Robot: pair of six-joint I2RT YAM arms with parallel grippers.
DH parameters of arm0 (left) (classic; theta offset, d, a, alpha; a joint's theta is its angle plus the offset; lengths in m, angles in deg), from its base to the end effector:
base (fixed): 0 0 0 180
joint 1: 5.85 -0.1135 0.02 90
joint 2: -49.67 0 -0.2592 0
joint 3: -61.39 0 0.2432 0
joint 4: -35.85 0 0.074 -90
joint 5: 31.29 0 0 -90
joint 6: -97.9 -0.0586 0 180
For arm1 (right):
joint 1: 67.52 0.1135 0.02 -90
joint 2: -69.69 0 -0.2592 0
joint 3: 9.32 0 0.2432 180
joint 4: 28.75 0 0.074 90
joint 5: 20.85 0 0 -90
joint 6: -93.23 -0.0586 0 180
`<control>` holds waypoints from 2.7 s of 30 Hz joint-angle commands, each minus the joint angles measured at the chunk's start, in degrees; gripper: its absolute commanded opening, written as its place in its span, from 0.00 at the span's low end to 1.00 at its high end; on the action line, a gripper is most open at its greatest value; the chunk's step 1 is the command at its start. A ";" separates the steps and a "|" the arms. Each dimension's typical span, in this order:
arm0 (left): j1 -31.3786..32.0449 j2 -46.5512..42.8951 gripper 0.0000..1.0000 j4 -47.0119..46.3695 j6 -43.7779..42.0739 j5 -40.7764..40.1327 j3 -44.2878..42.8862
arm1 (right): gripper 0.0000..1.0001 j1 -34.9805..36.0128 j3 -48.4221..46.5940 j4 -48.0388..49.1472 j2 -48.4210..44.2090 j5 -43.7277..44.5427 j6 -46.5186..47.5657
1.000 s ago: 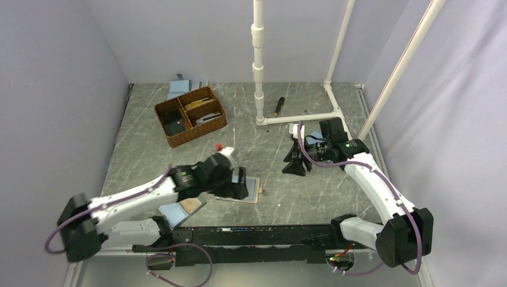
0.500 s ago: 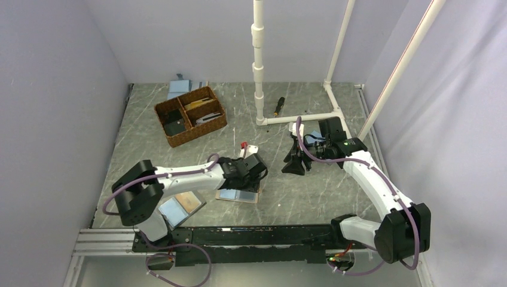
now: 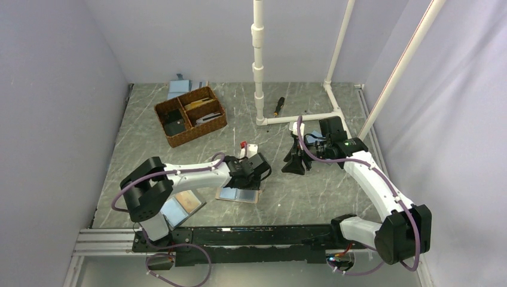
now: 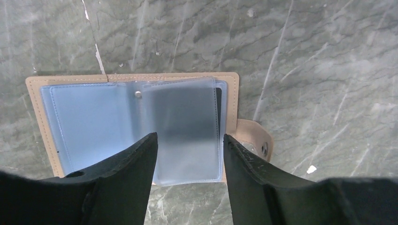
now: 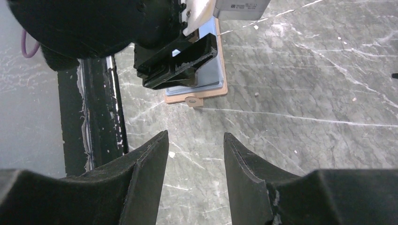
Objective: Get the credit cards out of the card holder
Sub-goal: Pick up the card holder from the center of the board.
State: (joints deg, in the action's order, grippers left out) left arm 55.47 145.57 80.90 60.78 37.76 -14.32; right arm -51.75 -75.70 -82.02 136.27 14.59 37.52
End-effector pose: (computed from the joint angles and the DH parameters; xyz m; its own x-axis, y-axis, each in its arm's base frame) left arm 0.1762 -0.2784 0.1705 -0.8590 0.0186 -0.5116 0.1036 0.9850 -0.1380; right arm 0.2030 0.1069 0.2637 -0.2872 -0.4206 -0.8606 -0.9515 0.2291 0.2055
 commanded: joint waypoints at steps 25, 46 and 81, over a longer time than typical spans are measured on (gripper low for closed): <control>0.99 9.48 0.48 9.82 7.26 -3.00 -4.45 | 0.49 -0.24 -1.78 0.65 -1.05 -0.76 0.13; -4.87 -11.19 0.04 -7.94 -0.23 6.24 13.11 | 0.49 -0.21 -1.52 0.62 0.55 -1.11 0.14; -20.81 -55.58 0.99 -14.41 -6.44 24.95 33.13 | 0.49 0.58 -0.99 0.13 3.24 -3.79 0.76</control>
State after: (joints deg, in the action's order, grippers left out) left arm 34.81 88.98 75.57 55.60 53.67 15.36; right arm -51.60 -75.72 -82.56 139.24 13.28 37.58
